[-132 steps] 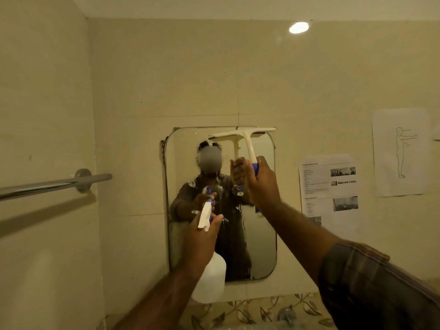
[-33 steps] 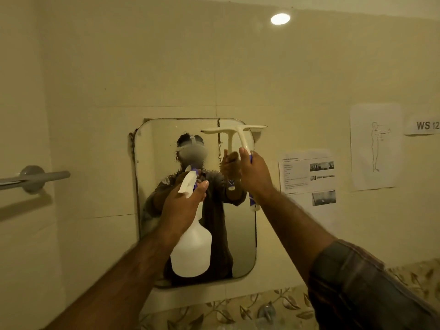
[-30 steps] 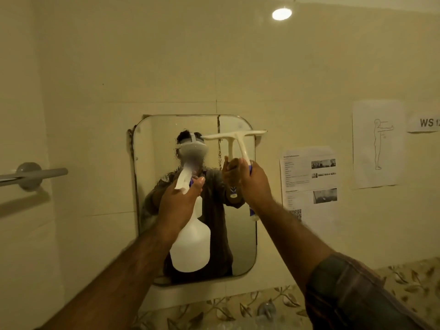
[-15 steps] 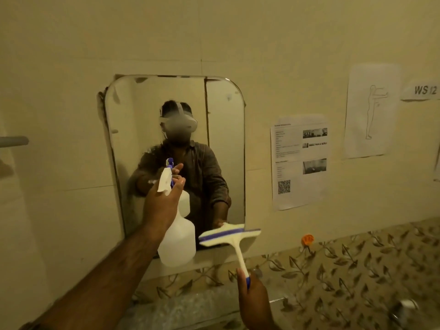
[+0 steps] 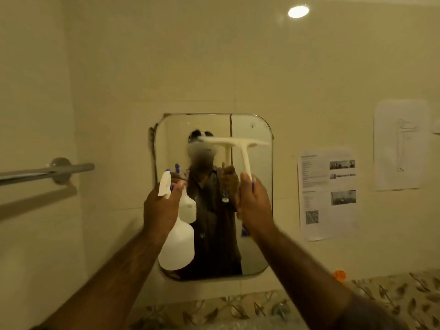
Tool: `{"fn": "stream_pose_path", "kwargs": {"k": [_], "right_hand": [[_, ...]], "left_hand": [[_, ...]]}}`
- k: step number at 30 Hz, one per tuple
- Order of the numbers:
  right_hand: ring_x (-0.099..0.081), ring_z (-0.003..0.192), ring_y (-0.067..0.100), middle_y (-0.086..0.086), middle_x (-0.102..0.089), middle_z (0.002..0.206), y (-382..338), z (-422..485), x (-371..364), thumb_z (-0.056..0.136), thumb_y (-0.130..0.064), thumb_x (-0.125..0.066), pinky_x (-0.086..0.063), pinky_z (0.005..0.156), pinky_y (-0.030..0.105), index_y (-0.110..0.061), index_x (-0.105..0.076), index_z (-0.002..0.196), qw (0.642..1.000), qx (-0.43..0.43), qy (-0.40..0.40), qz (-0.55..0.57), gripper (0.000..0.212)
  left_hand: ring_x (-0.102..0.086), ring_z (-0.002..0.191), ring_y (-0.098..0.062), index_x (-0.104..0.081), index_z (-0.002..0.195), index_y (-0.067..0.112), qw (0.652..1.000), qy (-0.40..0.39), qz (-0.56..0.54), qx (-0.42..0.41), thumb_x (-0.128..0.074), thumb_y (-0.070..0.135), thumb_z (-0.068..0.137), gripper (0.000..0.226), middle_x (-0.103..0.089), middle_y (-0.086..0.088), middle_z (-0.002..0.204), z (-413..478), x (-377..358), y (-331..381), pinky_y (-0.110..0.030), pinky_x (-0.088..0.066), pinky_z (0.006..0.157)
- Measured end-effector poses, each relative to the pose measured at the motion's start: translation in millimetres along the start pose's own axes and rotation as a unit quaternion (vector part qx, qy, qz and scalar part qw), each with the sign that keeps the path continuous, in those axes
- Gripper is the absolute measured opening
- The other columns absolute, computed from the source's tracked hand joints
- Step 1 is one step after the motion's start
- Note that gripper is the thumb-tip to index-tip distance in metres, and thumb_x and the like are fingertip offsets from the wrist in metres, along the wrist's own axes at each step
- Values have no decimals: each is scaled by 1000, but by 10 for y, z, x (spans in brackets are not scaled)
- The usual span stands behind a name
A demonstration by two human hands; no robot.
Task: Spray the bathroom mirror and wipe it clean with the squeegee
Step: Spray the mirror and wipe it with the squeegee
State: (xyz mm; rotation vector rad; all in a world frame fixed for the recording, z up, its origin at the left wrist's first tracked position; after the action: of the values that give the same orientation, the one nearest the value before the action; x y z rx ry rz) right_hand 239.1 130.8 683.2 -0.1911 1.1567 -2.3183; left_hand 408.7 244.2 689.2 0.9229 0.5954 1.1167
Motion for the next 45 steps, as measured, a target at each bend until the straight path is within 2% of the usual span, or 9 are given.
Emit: {"fn": "stream_pose_path", "kwargs": {"k": [8,14,17,22,25,31,37,42,45], "right_hand": [[-50,50,10,1,-56,67,-612,765,-694,104,-43,-42,-48,50,25,1,-59,115,996,45,-76,-29,48],[-57,74,20,13,-62,91,-412,907,-979,105,-40,-42,-54,73,36,-3,-57,119,992,61,-40,-103,42],[-62,72,12,4,-66,91,-266,863,-1017,105,-41,-44,-54,66,27,-11,-56,119,989,61,-19,-130,36],[-69,91,9,-4,-67,105,475,304,-975,102,-44,-48,-60,77,26,-29,-52,130,992,-3,0,-129,32],[-68,80,2,-11,-67,95,999,-162,-906,100,-48,-47,-54,61,14,-44,-48,121,983,-42,-7,-176,22],[-66,67,7,-4,-67,74,1883,-1116,-655,97,-53,-50,-57,63,25,-31,-60,96,952,-147,-5,-270,25],[-62,79,14,-9,-54,70,2354,-1766,-507,96,-55,-52,-50,77,24,-19,-63,103,902,-289,-17,-321,38],[-62,121,22,7,-68,129,2280,-1951,-442,99,-52,-50,-46,92,23,-14,-58,137,882,-343,-9,-324,55],[-58,129,25,8,-66,133,2087,-1908,-299,96,-44,-59,-43,91,7,-13,-64,132,900,-328,-1,-285,47]], "left_hand": [[-57,61,-10,-63,111,17,999,45,22,-17,-61,49,85,41,-62,2,72,271,410,139,-20,-36,49],[-64,88,-19,-58,121,22,999,-26,-2,-28,-63,53,80,52,-70,-4,96,358,445,33,-26,-43,65],[-63,85,-18,-57,116,22,1000,-10,-6,-16,-62,55,81,49,-68,-4,103,425,446,-7,-24,-41,63],[-57,73,-8,-56,108,23,1000,14,-4,4,-60,58,80,45,-63,5,87,442,408,-139,-17,-34,52],[-61,78,-11,-61,119,16,1000,8,9,-11,-58,53,84,51,-68,0,100,413,360,-248,-14,-35,54],[-63,91,-24,-58,120,13,999,0,42,2,-57,52,86,52,-67,-12,109,293,315,-447,-29,-44,69],[-56,75,-14,-54,123,16,998,6,70,8,-58,54,84,55,-63,-6,103,159,326,-534,-19,-37,54],[-57,80,-18,-56,121,11,997,5,77,23,-58,52,85,55,-64,-9,102,78,347,-483,-20,-39,56],[-59,72,-16,-62,112,1,997,-10,76,20,-59,49,85,55,-67,-11,89,24,331,-386,-18,-37,54]]}}
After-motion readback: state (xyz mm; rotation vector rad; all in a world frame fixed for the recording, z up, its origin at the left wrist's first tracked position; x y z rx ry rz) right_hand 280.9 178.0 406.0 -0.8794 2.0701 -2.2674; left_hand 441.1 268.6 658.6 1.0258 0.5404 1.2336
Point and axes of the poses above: each hand's wrist, its own z-axis towards the middle knuckle, its own x-axis out of the back of the hand, y = z × x, the point moved 2 cm from there along z, towards the middle knuckle
